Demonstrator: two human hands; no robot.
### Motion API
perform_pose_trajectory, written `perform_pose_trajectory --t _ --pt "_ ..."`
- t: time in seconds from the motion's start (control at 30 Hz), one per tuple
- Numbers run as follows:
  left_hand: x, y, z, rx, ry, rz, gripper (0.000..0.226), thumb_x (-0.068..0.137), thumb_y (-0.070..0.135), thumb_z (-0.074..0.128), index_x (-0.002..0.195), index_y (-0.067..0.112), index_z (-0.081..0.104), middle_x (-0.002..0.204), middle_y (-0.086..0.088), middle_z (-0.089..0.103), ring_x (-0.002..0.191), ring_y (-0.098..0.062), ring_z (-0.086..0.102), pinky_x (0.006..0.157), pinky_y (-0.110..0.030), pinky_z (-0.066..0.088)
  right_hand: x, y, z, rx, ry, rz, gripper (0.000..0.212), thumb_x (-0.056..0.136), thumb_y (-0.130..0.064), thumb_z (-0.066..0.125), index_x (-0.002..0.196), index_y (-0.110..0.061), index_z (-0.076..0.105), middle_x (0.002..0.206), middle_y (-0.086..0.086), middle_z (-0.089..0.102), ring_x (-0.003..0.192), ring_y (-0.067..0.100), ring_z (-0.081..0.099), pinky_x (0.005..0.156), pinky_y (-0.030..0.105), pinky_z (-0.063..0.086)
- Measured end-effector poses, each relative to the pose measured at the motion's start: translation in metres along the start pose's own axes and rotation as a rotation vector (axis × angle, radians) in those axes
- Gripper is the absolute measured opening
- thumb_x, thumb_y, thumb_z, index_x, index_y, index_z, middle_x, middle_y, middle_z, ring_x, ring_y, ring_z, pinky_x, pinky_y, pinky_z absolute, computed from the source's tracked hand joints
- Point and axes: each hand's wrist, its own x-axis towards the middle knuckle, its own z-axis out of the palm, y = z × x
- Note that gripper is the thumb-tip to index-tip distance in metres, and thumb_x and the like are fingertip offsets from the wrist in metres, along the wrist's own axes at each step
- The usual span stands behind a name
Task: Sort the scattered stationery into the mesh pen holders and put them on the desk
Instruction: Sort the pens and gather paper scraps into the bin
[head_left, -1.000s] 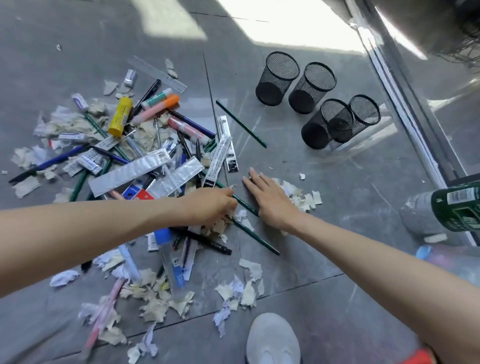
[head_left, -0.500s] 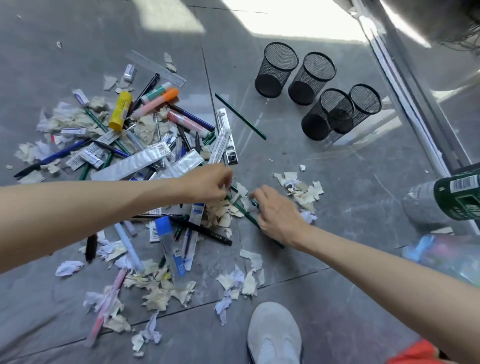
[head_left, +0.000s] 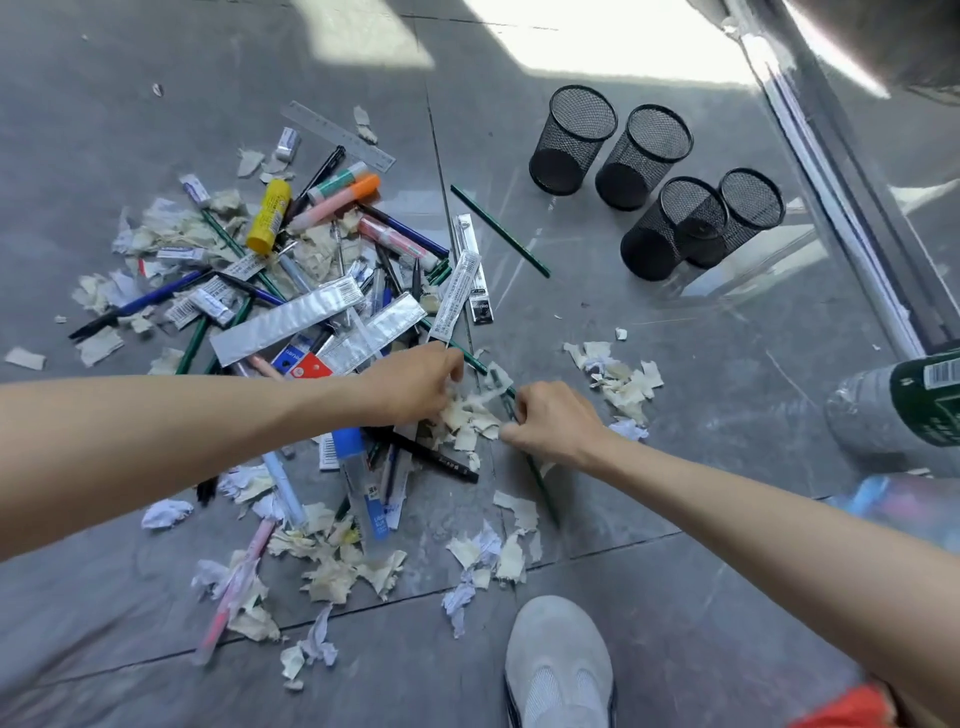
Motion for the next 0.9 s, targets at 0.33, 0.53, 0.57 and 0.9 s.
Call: perform_pose_trajectory --t 0.33,0.53,0.57,0.9 --pt "0.000 0.008 -0.003 -0.070 0.052 -0.163 0.030 0.091 0.013 0.047 0.121 0.011 0.049 0.123 -0.011 0.045 0.096 -0.026 0.054 0.081 -0.035 0.046 0.012 -0.003 -0.015 0.103 0.113 -0.044 0.025 0.093 -0.035 0.051 0.104 -0.015 0.063 0.082 0.002 0.059 0.080 0.021 0.053 0.066 0.031 0.038" --pt "-0.024 0.021 0.030 -0.115 -0.087 0.055 0.036 0.092 0.015 0.051 0.127 0.010 0.045 0.120 -0.007 0.036 0.099 -0.021 0.050 0.093 -0.029 0.043 0.047 -0.012 -0.025 -0.067 0.201 -0.012 0.025 0.092 -0.029 0.052 0.111 -0.013 0.057 0.107 0.013 0.066 0.099 0.033 0.059 0.072 0.035 0.041" --pt "-0.025 0.020 0.032 -0.132 -0.054 0.054 0.038 0.092 0.014 0.051 0.129 0.010 0.044 0.121 -0.008 0.036 0.099 -0.023 0.051 0.093 -0.030 0.043 0.053 -0.014 -0.027 -0.083 0.195 -0.021 0.028 0.093 -0.032 0.052 0.113 -0.012 0.056 0.110 0.013 0.065 0.102 0.033 0.059 0.072 0.034 0.039" --pt "-0.023 0.030 0.037 -0.002 0.104 -0.072 0.043 0.086 0.036 0.063 0.114 0.012 0.042 0.113 -0.008 0.036 0.092 -0.021 0.041 0.072 -0.029 0.038 0.067 -0.012 -0.020 -0.098 0.207 -0.123 0.036 0.091 -0.034 0.057 0.119 -0.013 0.046 0.118 0.009 0.053 0.103 0.029 0.055 0.076 0.036 0.040"
